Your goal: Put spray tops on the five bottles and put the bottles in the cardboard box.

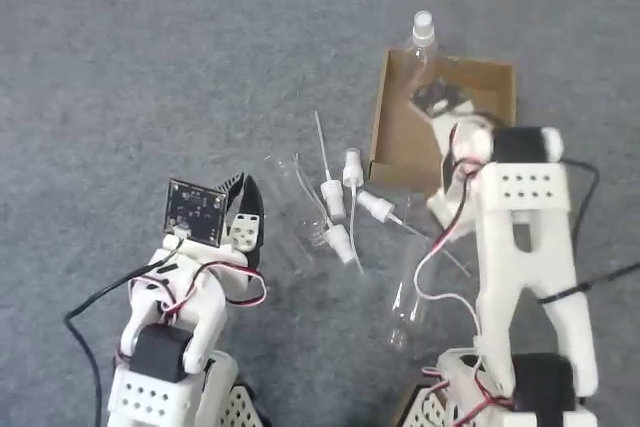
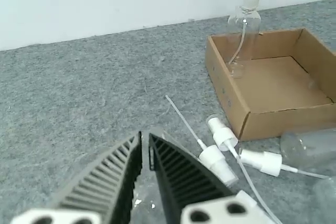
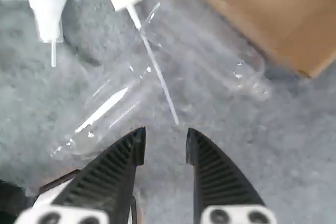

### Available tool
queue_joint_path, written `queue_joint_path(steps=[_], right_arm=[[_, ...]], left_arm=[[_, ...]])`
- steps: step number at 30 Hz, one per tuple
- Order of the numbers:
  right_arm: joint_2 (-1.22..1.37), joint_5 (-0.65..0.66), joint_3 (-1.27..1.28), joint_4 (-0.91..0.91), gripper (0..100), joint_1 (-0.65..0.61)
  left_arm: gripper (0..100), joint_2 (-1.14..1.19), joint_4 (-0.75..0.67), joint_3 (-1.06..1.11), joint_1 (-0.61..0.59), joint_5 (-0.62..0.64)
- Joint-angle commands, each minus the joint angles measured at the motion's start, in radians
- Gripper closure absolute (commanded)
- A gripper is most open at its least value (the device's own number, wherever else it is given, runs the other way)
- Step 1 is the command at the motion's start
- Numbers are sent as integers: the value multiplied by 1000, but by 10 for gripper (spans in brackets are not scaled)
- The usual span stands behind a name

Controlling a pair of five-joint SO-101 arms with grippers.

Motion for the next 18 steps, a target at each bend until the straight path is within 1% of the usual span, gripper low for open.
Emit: queue_joint_path(steps=[1,4,8,13,16,18], right_arm=[[-59,-74,78,-117,921,-104],[-68,-212,106,-202,921,-216],[-56,-442,115,-300,925,-314],[-50,-528,216,-479,921,-371],[-19,-559,270,-579,921,-363],[4,-560,276,-591,921,-343]], left_arm=[[988,-20,-3,5,-34,8],[988,-21,-3,24,-60,9],[988,-21,-5,38,-117,9],[988,-21,-5,39,-163,9],[988,-21,-5,53,-163,9],[988,-21,-5,58,-163,9]])
